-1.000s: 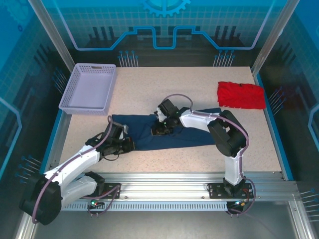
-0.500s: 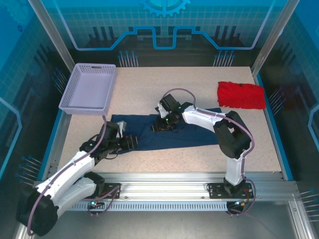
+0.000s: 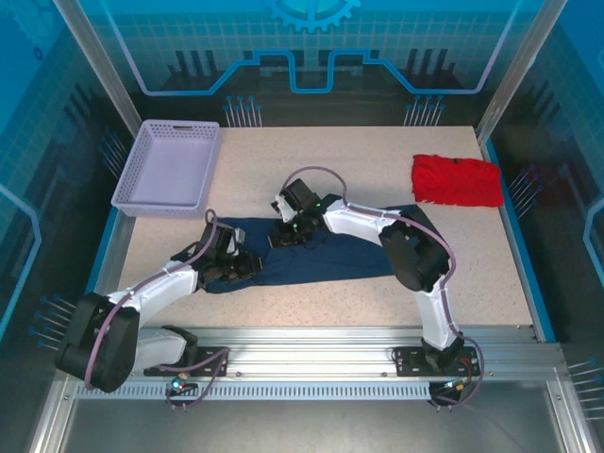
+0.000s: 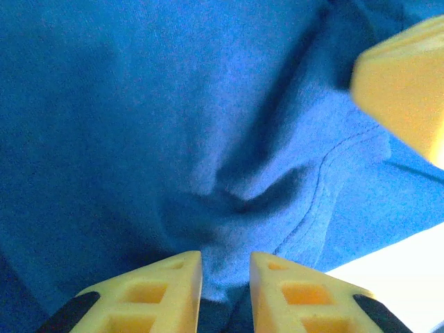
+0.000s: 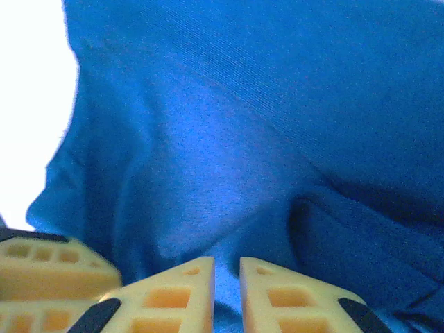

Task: Fold the inside-out t-shirt
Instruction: Smooth out the T-shirt at the center of the table.

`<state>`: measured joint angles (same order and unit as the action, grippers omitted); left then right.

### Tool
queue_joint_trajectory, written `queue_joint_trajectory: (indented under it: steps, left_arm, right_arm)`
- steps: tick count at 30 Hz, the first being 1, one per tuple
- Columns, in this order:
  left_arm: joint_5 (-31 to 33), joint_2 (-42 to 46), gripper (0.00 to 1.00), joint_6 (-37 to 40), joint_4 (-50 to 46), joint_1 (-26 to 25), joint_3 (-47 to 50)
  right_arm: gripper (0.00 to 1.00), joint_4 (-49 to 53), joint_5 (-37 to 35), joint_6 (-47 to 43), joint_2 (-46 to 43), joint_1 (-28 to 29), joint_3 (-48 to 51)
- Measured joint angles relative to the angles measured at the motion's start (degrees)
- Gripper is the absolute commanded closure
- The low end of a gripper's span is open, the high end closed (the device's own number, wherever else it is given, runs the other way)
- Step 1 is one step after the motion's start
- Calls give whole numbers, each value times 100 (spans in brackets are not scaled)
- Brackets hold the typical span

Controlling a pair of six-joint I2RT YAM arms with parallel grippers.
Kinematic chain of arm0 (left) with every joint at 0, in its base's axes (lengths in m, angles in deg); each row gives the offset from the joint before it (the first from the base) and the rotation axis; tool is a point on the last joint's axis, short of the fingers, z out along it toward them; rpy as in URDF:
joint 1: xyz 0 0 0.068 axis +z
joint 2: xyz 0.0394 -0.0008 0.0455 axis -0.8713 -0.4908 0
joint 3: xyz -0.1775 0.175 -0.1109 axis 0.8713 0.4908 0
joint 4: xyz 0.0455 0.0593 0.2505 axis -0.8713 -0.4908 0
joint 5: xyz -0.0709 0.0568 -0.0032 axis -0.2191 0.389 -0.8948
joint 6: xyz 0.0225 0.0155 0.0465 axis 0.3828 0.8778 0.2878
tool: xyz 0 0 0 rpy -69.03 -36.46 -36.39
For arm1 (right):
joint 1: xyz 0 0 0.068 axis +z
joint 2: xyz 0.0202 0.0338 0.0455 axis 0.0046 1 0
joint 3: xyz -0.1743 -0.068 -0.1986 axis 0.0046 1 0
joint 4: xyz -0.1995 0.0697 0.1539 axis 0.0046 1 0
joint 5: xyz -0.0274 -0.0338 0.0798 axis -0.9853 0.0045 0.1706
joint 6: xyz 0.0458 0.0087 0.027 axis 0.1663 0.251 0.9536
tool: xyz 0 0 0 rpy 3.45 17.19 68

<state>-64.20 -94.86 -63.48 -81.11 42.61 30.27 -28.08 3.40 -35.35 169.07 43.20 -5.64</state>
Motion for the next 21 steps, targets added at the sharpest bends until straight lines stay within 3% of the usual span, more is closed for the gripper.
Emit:
queue_joint_trajectory:
  steps: [8, 16, 21]
  left_arm:
    - [-7, 81, 68, 9, -28, 0, 243]
    - [-125, 951, 67, -37, 289, -17, 260]
    - [-247, 553, 66, -39, 584, -251, 240]
  right_arm:
    - [83, 101, 72, 79, 212, -175, 164]
    - [81, 284, 85, -83, -151, -289, 337]
    - [80, 315, 46, -151, -573, -387, 498]
